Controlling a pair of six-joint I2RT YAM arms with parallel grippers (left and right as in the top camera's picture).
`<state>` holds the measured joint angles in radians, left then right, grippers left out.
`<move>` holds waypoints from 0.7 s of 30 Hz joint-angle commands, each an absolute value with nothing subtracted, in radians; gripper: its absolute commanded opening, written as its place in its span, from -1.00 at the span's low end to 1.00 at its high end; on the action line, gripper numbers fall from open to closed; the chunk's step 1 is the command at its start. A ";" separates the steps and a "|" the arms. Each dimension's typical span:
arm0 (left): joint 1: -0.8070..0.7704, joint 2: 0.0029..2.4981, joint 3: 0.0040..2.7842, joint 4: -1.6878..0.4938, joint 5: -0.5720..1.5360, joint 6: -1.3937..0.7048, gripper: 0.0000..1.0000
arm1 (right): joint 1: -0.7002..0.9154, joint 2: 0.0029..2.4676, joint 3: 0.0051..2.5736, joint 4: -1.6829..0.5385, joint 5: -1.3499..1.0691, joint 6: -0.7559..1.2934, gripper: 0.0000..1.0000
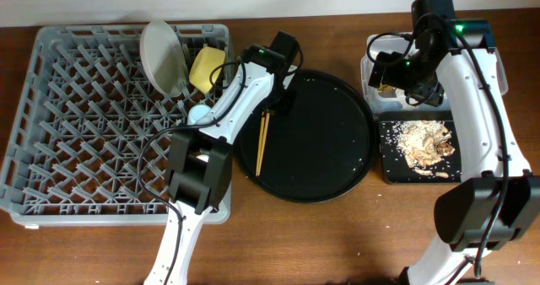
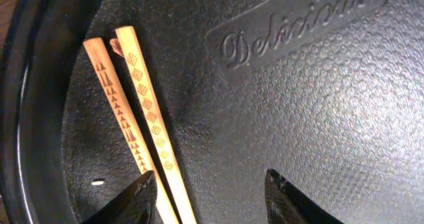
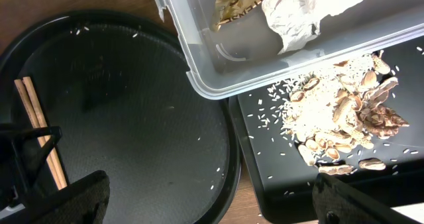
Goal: Sort waste into correct bins and load items into the dishwasher rack
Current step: 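Reach the left gripper to the chopsticks on the black tray and grasp one, then carry the chopstick left and drop it into the rack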
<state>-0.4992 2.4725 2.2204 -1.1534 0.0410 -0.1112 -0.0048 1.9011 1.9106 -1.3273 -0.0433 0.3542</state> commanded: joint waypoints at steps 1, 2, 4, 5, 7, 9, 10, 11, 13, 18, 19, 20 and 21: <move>-0.503 2.510 2.212 -1.136 0.028 -0.128 0.03 | 0.000 1.905 1.905 -1.328 -0.041 0.345 0.97; -0.503 2.514 2.212 -1.133 0.027 -0.128 0.03 | 0.000 1.905 1.905 -1.328 -0.041 0.345 0.97; -0.503 2.521 2.212 -1.123 0.026 -0.128 0.02 | 0.000 1.905 1.905 -1.328 -0.041 0.345 0.97; -0.503 2.527 2.212 -1.114 0.026 -0.128 0.03 | 0.000 1.905 1.905 -1.328 -0.041 0.345 0.97; -0.503 2.542 2.212 -1.103 0.026 -0.128 0.03 | 0.000 1.905 1.905 -1.328 -0.041 0.345 0.97; -0.503 2.580 2.212 -1.103 0.026 -0.127 -0.08 | 0.000 1.905 1.905 -1.328 -0.041 0.345 0.97; -0.503 2.587 2.212 -1.107 0.026 -0.127 -0.43 | 0.000 1.905 1.905 -1.328 -0.041 0.345 0.97; -0.503 2.587 2.212 -1.108 0.026 -0.127 -0.72 | 0.000 1.905 1.905 -1.328 -0.041 0.345 0.97; -0.503 2.587 2.212 -1.106 0.026 -0.127 -0.97 | 0.000 1.905 1.905 -1.328 -0.041 0.345 0.97; -0.503 2.586 2.291 -1.167 0.030 -0.127 -0.99 | 0.000 1.905 1.905 -1.328 -0.041 0.345 0.97; -0.503 2.586 2.329 -1.194 0.030 -0.127 -0.99 | 0.000 1.905 1.905 -1.328 -0.041 0.345 0.97; -0.502 2.586 2.378 -1.226 0.030 -0.127 -0.99 | 0.000 1.905 1.905 -1.328 -0.041 0.345 0.97; -0.500 2.586 2.473 -1.289 0.029 -0.126 -0.99 | 0.000 1.905 1.905 -1.328 -0.041 0.345 0.97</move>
<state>-0.4969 2.5679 2.3272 -1.2125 0.0120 -0.1284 -0.0048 1.9011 1.9106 -1.3273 -0.0433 0.3542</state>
